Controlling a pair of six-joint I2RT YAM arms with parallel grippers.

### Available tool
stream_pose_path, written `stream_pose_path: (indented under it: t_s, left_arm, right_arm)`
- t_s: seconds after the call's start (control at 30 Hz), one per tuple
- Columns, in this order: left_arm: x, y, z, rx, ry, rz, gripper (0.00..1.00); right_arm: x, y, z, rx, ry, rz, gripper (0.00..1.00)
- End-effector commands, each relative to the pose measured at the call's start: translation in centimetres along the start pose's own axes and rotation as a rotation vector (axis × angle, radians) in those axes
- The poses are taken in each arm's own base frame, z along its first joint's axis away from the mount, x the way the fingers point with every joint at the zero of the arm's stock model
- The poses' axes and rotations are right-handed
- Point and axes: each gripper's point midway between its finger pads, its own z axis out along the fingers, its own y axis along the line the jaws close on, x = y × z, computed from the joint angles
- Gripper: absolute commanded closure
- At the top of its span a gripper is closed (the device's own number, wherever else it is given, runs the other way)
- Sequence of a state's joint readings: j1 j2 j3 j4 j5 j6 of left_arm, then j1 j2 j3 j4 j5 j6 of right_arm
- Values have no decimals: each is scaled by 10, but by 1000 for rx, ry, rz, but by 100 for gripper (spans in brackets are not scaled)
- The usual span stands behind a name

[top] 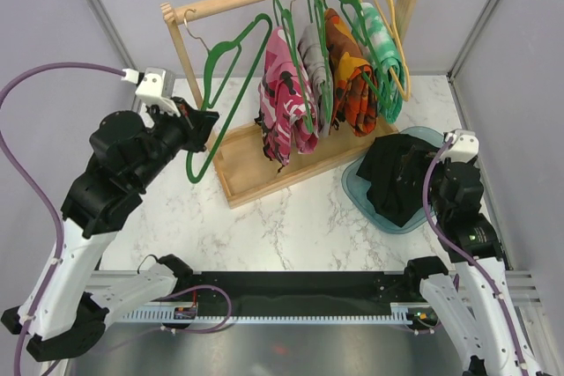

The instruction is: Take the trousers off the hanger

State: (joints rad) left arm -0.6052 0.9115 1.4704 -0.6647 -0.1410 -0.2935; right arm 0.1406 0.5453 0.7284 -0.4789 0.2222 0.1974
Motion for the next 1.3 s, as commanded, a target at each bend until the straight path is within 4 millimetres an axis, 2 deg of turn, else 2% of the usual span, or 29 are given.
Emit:
stream_pose_path:
  t_s: [0.0,0.2,0.23,0.37,0.67,0.8,0.9,1.27]
  left_arm:
    - [-43,-2,10,-28,-126,18,98]
    - [-49,8,32,-112,-121,14,98]
    - [-45,11,41,-135,-106,18,98]
    - [-36,17,54,-173,-79,24,98]
    - [-9,26,65,-208,-18,28,98]
    - [3,30,63,-215,4,33,98]
    - [3,31,56,-212,-5,31,98]
    - [-29,28,11,-178,-122,1,98]
  right_arm:
    - [-19,11,-6,-64,-59,7,2]
    - [-23,13,-10,-79,-72,20,2]
    - [-24,12,-11,-81,-78,22,2]
    - [-26,13,-14,-89,-89,29,2]
    - [-25,14,-17,-104,-94,22,2]
    - [-25,13,-19,-97,-98,20,2]
    - [-26,11,-20,-93,-104,17,2]
    - [-28,9,-22,-84,-114,17,2]
